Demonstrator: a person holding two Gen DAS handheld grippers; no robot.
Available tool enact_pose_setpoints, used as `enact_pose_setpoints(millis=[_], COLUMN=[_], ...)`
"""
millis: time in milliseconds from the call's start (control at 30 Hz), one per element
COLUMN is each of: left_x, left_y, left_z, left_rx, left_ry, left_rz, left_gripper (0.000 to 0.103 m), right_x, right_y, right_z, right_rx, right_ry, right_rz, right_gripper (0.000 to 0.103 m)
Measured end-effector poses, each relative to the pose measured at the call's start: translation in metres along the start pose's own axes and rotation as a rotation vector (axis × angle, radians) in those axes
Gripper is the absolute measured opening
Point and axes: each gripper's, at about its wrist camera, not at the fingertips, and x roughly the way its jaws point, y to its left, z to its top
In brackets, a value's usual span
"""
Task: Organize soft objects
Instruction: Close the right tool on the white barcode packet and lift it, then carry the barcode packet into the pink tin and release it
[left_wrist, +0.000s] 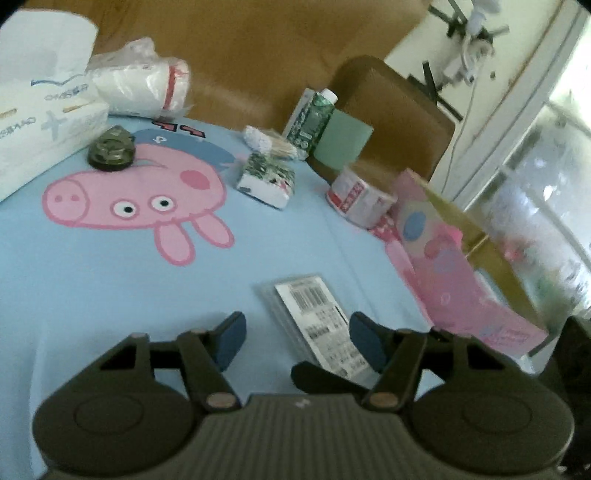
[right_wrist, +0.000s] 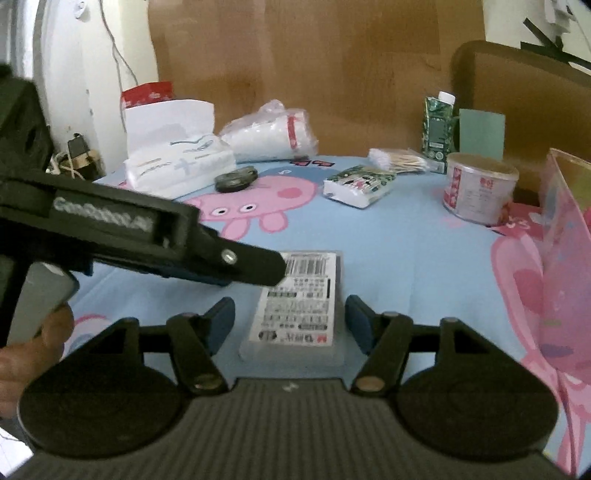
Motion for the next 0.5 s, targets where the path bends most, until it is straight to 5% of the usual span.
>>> enact_pose_setpoints(millis=[67,233,300,500], left_x=[0.005,0.013,0.006,0.020], left_y=[-0.006,-0.040,-0.063,-0.141], left_z=[-0.003,-0.003,0.007,0.043], left_rx=[-0.004,0.069,0.124,0.277], left_ry=[0.017,0.011,-0.056,-0.111], left_rz=[-0.016,0.007,0.009,-0.155], left_gripper=[0.047,0.046,0.047,0.047], right_x=[-0.005,-0.028,-0.046,-0.094], right_y=[-0.004,-0.022,-0.027,-0.073], right_z=[-0.004,-0.009,-0.006,0.003], right_rx=[0.012,0.074,0.061,0.142], right_ry=[-0.006,-0.088,-0.160,-0.344], right_rz=[0.030,0.016,-0.045,-0.216], right_gripper=[0.061,0.058,0.026,0.023])
